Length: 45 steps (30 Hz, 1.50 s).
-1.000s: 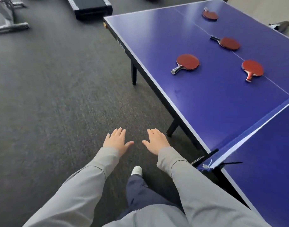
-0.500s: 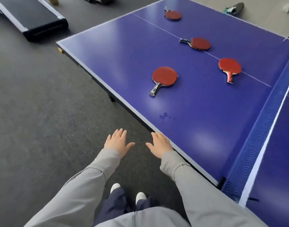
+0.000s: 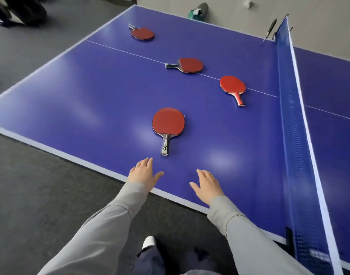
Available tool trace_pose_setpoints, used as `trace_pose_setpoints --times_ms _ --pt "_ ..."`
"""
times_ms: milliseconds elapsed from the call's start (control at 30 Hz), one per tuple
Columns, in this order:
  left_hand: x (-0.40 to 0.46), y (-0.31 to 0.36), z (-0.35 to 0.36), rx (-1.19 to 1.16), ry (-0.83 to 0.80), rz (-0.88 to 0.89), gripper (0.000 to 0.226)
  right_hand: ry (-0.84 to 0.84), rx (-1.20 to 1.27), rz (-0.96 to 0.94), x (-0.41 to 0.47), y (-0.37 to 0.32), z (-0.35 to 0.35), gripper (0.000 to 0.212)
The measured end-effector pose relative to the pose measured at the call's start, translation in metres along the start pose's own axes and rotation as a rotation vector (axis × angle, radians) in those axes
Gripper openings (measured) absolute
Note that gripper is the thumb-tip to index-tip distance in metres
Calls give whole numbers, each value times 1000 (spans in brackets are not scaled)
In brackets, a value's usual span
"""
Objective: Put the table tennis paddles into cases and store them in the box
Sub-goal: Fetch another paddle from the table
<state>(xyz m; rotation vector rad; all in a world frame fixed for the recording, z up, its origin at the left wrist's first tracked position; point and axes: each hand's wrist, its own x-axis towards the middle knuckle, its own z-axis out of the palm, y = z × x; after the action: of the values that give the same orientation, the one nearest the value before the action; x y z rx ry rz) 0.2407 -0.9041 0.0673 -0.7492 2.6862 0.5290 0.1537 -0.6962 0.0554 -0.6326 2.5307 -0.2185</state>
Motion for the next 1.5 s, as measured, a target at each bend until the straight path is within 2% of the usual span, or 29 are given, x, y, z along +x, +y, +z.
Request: trace_pose_setpoints --times_ms 200,500,600,667,733,867,1067,1333,1500 --pt "63 18 -10 -118 14 -46 74 134 114 115 31 18 -29 60" --pt "138 46 30 -410 124 -334 81 308 300 193 110 82 -74 55" --pt "159 60 43 -406 162 -402 56 357 340 227 140 110 -90 53" --pt "169 69 46 -485 185 -484 33 393 351 245 162 127 -101 53" --pt "177 80 49 -577 211 -531 23 429 373 260 186 145 -113 52" --pt "193 111 41 -799 328 -558 19 536 438 293 234 173 -136 47" --pt "237 156 20 -939 418 -516 21 652 438 302 315 206 -171 47" --pt "266 173 25 -929 441 -514 25 613 298 342 398 222 -187 60" --pt "262 166 38 -883 404 -532 19 575 192 321 418 224 -188 43"
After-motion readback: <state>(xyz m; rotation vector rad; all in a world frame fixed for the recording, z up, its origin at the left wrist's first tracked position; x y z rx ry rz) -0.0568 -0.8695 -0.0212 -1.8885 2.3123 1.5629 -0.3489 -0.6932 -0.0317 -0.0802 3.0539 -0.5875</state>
